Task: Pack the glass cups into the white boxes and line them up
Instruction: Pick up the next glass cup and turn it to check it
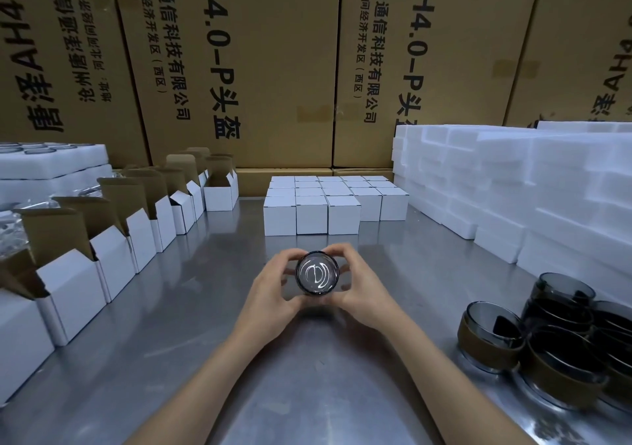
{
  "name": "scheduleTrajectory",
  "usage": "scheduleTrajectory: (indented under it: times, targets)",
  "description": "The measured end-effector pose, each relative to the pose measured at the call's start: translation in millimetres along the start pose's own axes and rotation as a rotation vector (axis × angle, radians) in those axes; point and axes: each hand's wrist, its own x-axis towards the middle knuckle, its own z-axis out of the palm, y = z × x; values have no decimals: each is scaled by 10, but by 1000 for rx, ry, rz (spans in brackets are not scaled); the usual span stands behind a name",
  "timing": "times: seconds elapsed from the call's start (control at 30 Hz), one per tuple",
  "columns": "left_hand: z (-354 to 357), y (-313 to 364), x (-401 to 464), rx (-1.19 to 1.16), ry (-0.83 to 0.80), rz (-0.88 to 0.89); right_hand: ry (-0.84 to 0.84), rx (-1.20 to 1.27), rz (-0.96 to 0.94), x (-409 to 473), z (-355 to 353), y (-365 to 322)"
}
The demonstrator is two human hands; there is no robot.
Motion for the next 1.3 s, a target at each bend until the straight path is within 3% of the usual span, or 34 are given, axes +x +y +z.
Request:
scheduleTrajectory:
  times: [0.23,0.4,0.57,0.8,1.0,1.3]
  targets:
    - [1,-12,8,29,4,98,96,-208,-65,13,30,34]
    - [3,-37,9,42,-1,104,84,-158,-69,14,21,46]
    - [-28,-58,19,74,-72,91,27,47,26,-3,-40,-33]
    - [-57,16,-6,-52,-13,-17,-72,356,275,-28,-45,-138]
    - [-82,128,-9,-140,29,-188,-160,393,283,-58,-69,-140]
    - [-131,146,6,-82,13,-375,-214,317,316,-55,-62,-133]
